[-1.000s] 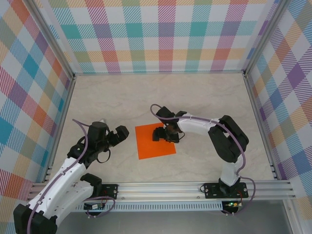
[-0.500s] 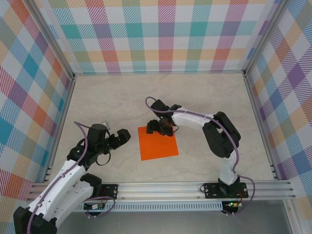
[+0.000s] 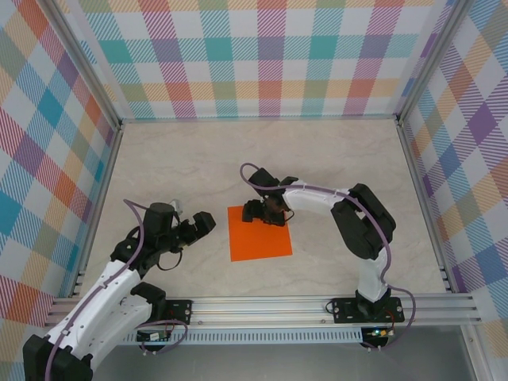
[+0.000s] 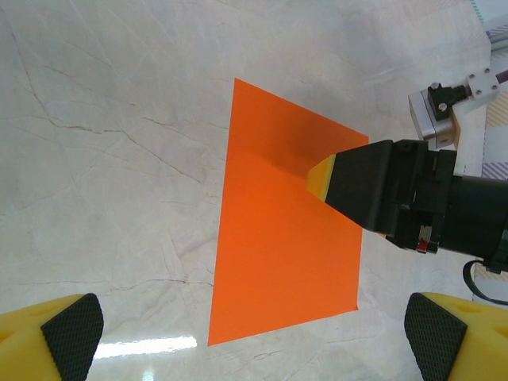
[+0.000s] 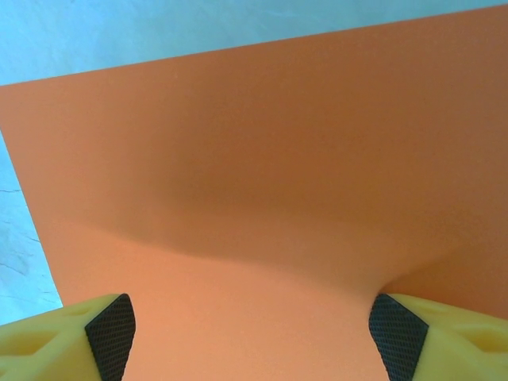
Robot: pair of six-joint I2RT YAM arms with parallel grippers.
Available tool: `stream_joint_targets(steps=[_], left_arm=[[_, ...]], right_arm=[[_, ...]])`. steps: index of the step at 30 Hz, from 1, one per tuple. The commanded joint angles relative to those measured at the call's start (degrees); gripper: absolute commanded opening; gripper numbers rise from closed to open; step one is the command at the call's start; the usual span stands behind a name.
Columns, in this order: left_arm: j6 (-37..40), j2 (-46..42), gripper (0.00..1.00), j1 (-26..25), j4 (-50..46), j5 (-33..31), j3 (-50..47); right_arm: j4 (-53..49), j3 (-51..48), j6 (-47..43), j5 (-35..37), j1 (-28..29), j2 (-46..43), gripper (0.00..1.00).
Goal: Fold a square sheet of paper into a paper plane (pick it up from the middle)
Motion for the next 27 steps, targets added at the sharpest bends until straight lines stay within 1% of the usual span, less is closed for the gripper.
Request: stream_joint_targets(steps=[1, 6, 8, 10, 11, 16, 19, 21, 22, 23, 25, 27], left_arm=[[-1.79, 1.02, 1.00, 0.84, 3.44, 2.72, -0.95], [-1.99, 1.85, 1.00, 0.58, 4.18, 3.01, -0.80], [-1.64, 2.03, 1.00, 0.58, 3.79, 2.62, -0.70], [-0.93, 1.95, 1.00, 0.58, 2.62, 1.84, -0.47], [-0.38, 1.85, 1.00, 0.58, 1.89, 1.22, -0.32], [0.28, 1.50, 1.00, 0.58, 1.16, -0.10, -0.27], [0.29, 1.67, 1.00, 0.62, 1.79, -0.14, -0.45], [0.18, 1.89, 1.00, 0.66, 2.24, 0.15, -0.54], [0.08, 2.02, 1.00, 0.66, 2.31, 0.30, -0.54], [-0.03, 2.12, 1.00, 0.67, 2.42, 0.53, -0.54], [-0.58, 2.46, 1.00, 0.66, 3.19, 1.38, -0.86], [-1.50, 3.03, 1.00, 0.66, 5.20, 2.75, -1.70]], right_arm=[[-8.33, -2.32, -1.11, 3.53, -0.41, 1.26, 0.83], [-11.03, 3.21, -2.98, 3.84, -0.33, 0.48, 0.87], [-12.52, 5.29, -3.23, 5.15, -0.28, -0.62, 0.91], [-14.64, 7.26, -3.17, 7.45, -0.24, -2.11, 0.98], [-15.93, 8.32, -3.16, 8.94, -0.19, -2.97, 1.00], [-20.49, 10.53, -1.73, 17.91, 0.03, -7.51, 1.00], [-18.03, 7.42, 0.01, 23.00, 0.03, -10.33, 1.00], [-16.97, 4.65, 3.79, 26.79, 0.03, -11.37, 1.00], [-16.05, 3.81, 2.78, 25.52, -0.18, -11.51, 1.00], [-16.59, 3.90, 2.08, 22.76, -0.51, -11.05, 1.00], [-20.54, 5.19, 5.61, 20.27, -1.09, -9.34, 1.00], [-19.00, 4.13, 5.92, 17.41, -1.20, -8.37, 1.00]])
